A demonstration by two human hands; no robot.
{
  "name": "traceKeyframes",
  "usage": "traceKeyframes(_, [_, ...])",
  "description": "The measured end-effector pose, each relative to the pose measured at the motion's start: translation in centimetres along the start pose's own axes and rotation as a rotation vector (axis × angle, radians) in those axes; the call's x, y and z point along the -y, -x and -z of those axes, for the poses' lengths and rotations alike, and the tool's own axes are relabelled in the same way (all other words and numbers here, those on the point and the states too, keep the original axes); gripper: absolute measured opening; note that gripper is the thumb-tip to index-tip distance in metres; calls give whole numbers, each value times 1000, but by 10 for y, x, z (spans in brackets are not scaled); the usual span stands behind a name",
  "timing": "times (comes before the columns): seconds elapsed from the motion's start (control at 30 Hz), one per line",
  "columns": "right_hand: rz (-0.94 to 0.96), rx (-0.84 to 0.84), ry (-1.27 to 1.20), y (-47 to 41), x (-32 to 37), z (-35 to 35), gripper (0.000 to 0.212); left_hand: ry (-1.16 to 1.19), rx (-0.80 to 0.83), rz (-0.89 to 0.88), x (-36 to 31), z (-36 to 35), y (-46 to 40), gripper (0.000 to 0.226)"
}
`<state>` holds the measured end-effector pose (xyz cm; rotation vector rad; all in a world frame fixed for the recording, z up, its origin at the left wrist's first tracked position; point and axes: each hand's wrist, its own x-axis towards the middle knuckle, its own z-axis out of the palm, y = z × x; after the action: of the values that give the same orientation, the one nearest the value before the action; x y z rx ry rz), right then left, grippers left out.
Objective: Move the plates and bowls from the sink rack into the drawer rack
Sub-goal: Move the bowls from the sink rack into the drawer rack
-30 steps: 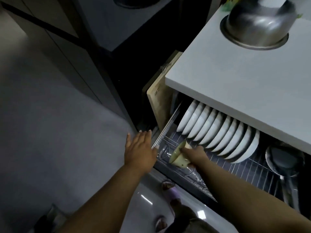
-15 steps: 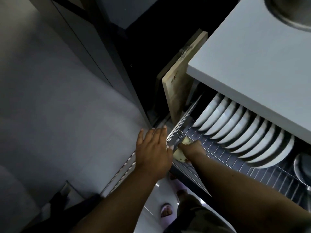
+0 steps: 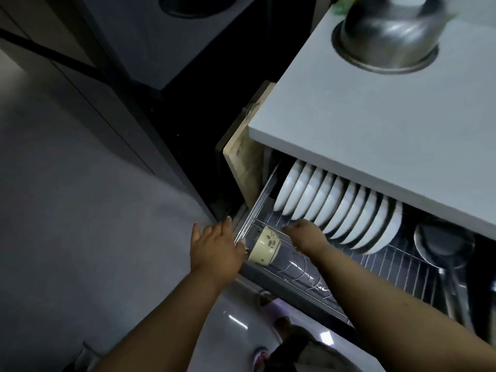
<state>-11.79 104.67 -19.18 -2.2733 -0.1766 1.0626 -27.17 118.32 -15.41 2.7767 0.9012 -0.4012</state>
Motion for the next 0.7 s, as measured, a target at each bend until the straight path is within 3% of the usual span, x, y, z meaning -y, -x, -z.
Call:
traceKeyframes(0.13, [72,-143,-69,43,-15,39,25,129,0,-28,-19,18,16,60])
traceKeyframes(0.37, [86,-377,-240,134,-68,91,18,262,-87,-252,-89,33,67,56])
traceKeyframes(0.7, [7,-692,-441,252,-177,157,19,274,13,-617,-213,18,126,50])
